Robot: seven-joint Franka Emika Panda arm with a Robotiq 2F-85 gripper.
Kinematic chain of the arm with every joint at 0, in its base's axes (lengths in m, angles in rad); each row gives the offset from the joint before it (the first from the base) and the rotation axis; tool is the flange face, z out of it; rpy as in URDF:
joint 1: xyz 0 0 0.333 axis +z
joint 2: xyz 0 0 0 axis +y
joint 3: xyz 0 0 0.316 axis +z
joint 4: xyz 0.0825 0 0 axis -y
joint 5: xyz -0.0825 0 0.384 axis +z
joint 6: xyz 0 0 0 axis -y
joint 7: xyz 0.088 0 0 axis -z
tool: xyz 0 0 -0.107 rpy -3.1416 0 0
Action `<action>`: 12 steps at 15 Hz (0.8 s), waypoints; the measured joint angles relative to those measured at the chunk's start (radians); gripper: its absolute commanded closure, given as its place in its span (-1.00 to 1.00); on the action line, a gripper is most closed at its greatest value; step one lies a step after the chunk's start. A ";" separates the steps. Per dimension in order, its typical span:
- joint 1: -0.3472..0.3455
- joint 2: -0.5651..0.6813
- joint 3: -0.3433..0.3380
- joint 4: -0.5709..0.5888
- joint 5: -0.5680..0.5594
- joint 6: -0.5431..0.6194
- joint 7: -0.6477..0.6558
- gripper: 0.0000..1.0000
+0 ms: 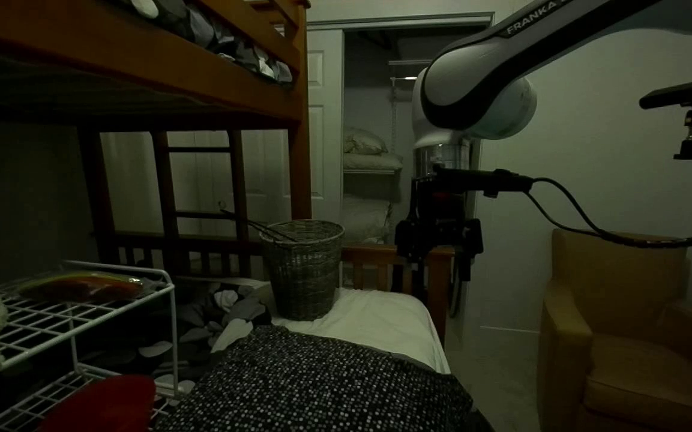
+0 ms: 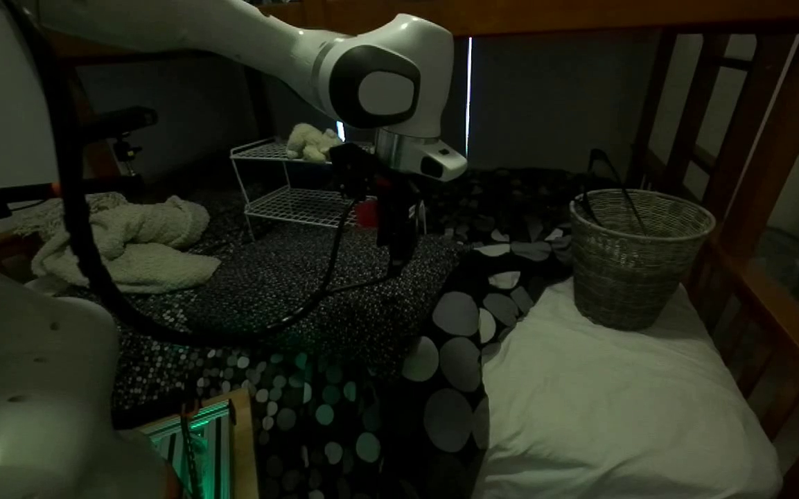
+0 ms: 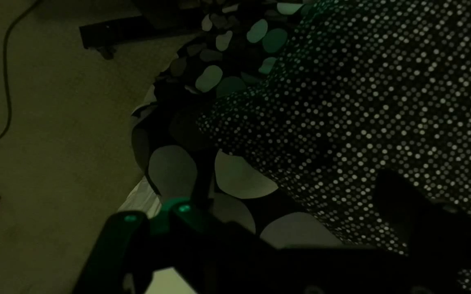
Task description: Pick up the black coat hanger and put it on the top white rack
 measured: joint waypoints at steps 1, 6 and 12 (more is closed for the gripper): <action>0.000 0.000 0.000 0.000 0.000 0.000 0.000 -1.00; 0.000 0.007 0.004 0.006 -0.070 0.061 0.002 -1.00; -0.002 0.134 0.027 0.043 -0.359 0.472 0.020 -1.00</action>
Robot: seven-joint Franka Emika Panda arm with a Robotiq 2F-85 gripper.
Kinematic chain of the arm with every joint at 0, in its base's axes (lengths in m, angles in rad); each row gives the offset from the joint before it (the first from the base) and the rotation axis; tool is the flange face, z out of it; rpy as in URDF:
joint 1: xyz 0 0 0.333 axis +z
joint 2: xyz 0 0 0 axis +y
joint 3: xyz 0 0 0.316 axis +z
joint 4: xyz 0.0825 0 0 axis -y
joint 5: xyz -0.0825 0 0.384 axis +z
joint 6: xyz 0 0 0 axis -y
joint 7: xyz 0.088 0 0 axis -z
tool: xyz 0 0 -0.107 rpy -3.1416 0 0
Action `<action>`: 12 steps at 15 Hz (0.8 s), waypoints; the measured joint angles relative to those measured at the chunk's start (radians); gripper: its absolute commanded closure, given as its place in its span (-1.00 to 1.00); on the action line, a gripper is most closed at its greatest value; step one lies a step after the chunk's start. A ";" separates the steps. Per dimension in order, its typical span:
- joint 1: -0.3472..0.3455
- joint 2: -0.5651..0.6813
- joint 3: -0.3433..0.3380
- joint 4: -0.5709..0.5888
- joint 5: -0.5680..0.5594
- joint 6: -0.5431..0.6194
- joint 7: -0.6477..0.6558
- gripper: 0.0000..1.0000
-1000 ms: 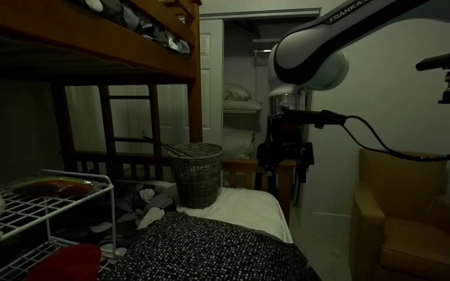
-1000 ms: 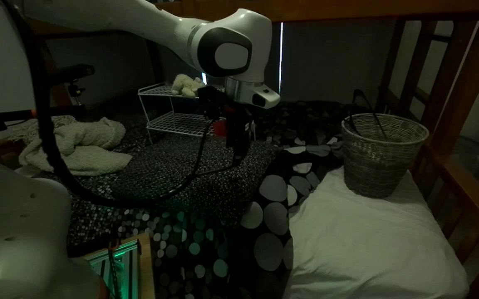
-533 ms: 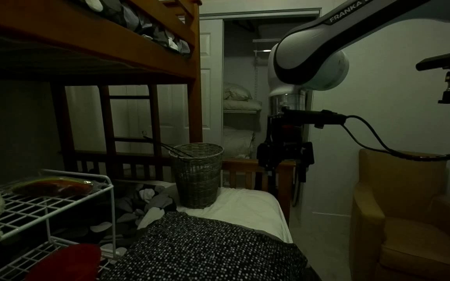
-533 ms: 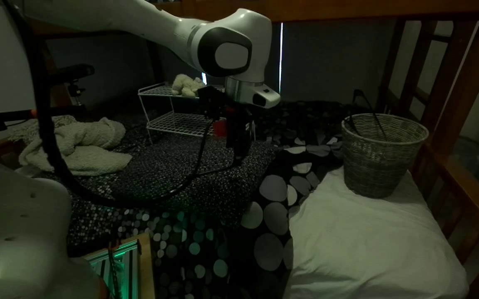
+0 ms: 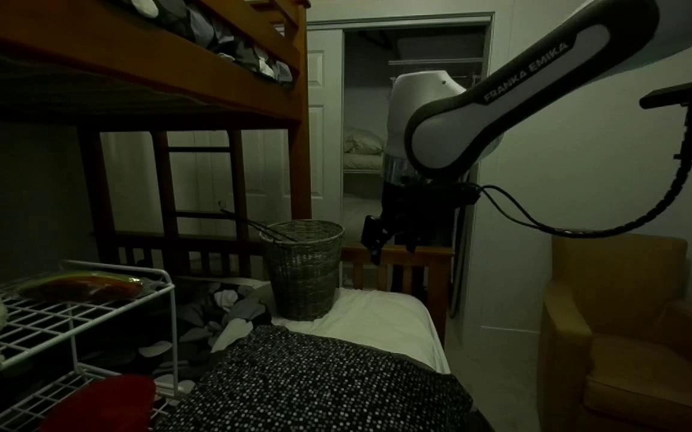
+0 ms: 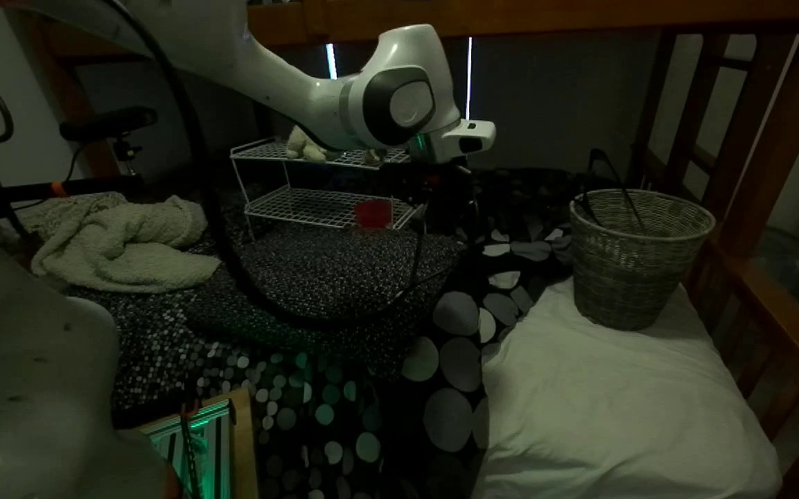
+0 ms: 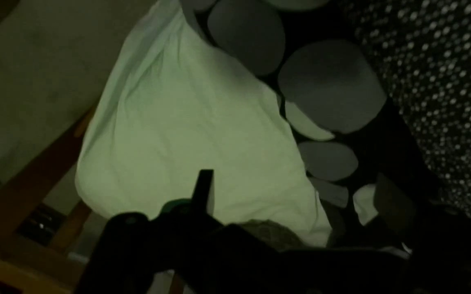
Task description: Pick up the black coat hanger and put it on the top white rack
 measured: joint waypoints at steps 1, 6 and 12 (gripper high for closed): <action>-0.001 0.040 0.001 0.019 -0.065 0.071 0.013 -1.00; -0.005 0.234 -0.035 0.192 -0.471 0.271 0.164 -1.00; 0.040 0.399 -0.097 0.413 -0.790 0.291 0.347 -1.00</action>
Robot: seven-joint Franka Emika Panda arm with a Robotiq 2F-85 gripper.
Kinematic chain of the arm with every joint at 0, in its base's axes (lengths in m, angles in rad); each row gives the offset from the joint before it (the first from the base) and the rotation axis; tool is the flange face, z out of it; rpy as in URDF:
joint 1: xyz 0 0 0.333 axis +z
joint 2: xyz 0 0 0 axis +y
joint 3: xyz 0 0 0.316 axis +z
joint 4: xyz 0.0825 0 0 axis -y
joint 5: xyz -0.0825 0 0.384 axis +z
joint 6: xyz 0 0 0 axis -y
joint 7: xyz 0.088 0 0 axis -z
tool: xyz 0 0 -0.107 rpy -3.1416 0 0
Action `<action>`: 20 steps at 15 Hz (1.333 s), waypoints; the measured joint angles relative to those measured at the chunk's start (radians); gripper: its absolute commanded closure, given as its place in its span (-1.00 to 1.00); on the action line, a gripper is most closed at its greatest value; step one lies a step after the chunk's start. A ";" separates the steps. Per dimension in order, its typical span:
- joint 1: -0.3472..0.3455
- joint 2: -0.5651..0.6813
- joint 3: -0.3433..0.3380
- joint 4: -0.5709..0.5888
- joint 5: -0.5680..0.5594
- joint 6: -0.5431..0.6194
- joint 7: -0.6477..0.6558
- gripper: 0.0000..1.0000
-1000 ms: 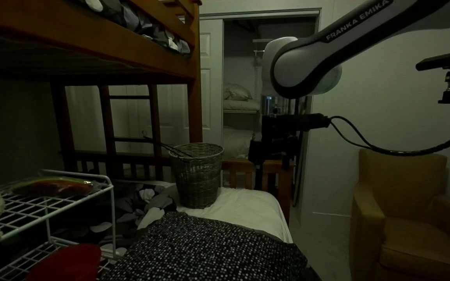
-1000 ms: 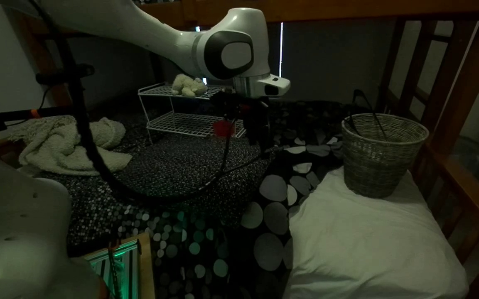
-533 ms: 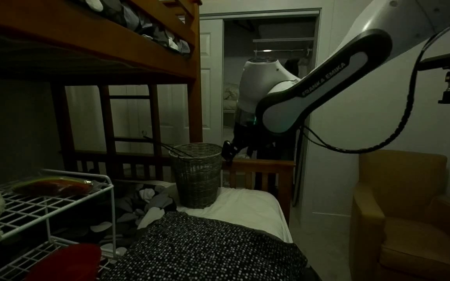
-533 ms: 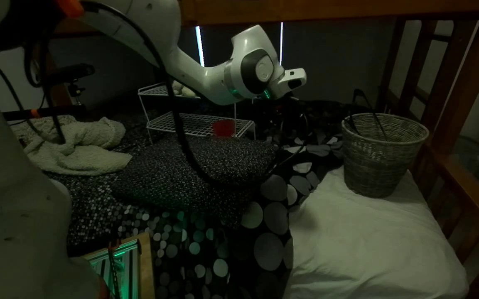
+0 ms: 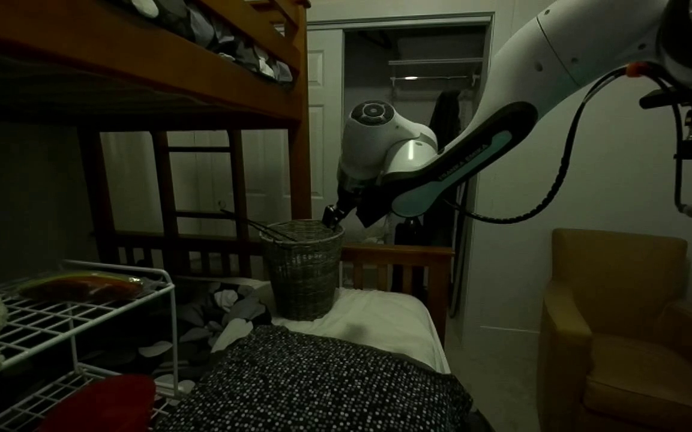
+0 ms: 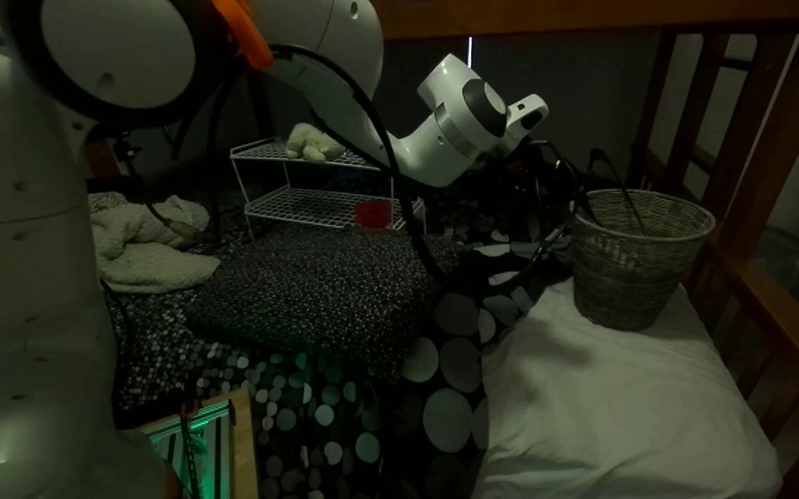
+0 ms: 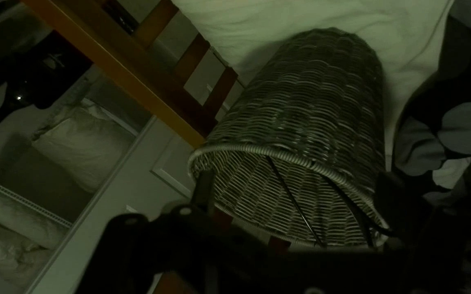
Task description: Pick up the black coat hanger and put it on the top white rack
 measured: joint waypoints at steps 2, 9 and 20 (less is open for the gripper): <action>0.003 0.008 0.000 0.010 -0.002 0.000 0.002 -1.00; 0.005 0.098 -0.010 0.080 -0.068 0.235 0.134 -1.00; 0.009 0.547 0.038 0.509 -0.065 0.438 0.064 0.30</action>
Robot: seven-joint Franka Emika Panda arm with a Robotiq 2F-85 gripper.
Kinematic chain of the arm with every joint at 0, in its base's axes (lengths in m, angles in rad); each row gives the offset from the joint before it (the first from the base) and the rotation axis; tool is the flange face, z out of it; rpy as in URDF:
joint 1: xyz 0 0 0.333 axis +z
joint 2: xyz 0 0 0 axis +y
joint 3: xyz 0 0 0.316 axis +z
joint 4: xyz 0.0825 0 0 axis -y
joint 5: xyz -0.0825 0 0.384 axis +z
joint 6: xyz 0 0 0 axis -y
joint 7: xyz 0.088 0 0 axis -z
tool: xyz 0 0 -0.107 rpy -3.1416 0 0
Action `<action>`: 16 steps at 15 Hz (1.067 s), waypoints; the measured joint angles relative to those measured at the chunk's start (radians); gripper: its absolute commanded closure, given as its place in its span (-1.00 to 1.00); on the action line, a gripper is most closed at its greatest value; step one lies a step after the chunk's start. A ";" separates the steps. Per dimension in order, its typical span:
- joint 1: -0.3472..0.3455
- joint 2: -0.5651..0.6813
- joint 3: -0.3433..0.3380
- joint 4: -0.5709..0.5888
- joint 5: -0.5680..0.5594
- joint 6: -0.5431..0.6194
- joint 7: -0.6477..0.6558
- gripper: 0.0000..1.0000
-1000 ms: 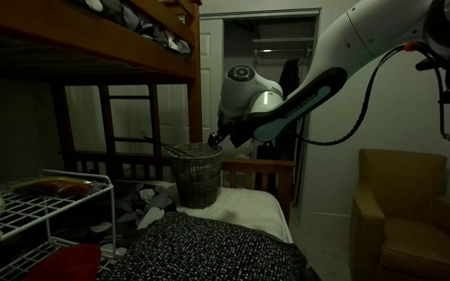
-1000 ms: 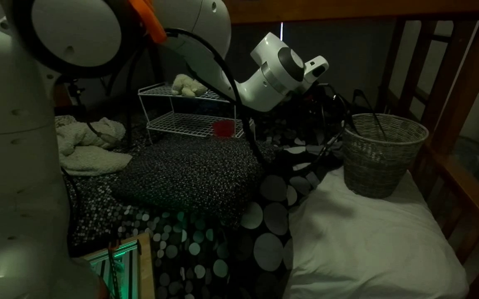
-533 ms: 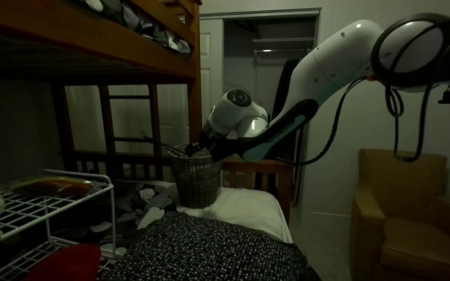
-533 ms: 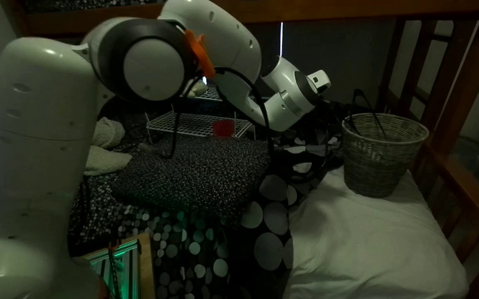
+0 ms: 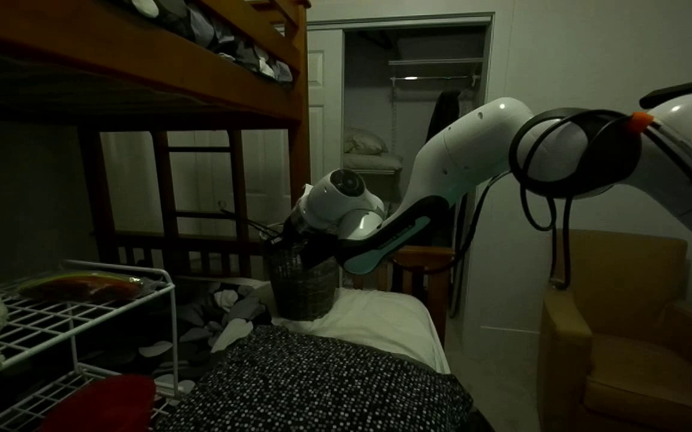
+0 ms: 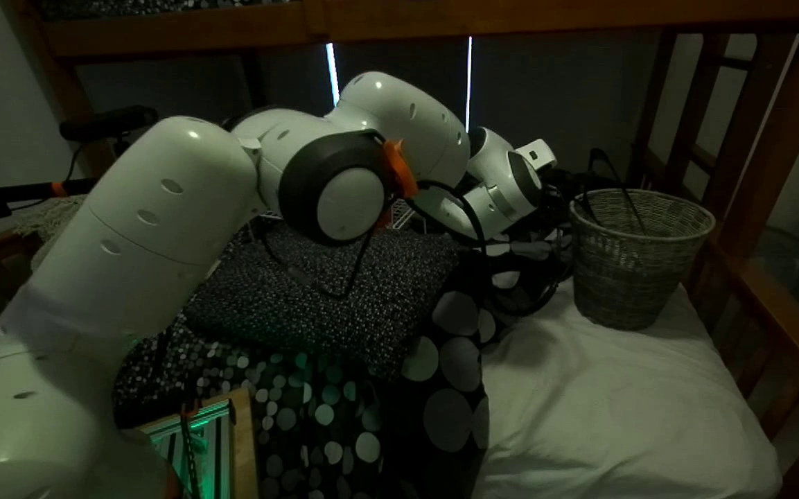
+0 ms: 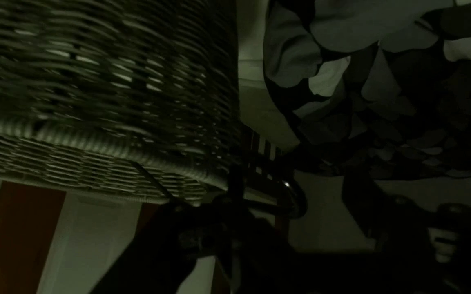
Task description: Pick up the black coat hanger and put it on the top white rack
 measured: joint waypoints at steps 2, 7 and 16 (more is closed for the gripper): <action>-0.002 0.047 0.025 0.063 0.000 0.003 -0.050 0.61; -0.027 0.135 0.111 0.151 0.020 -0.001 -0.182 1.00; 0.085 0.142 0.006 0.351 -0.075 -0.095 -0.314 0.96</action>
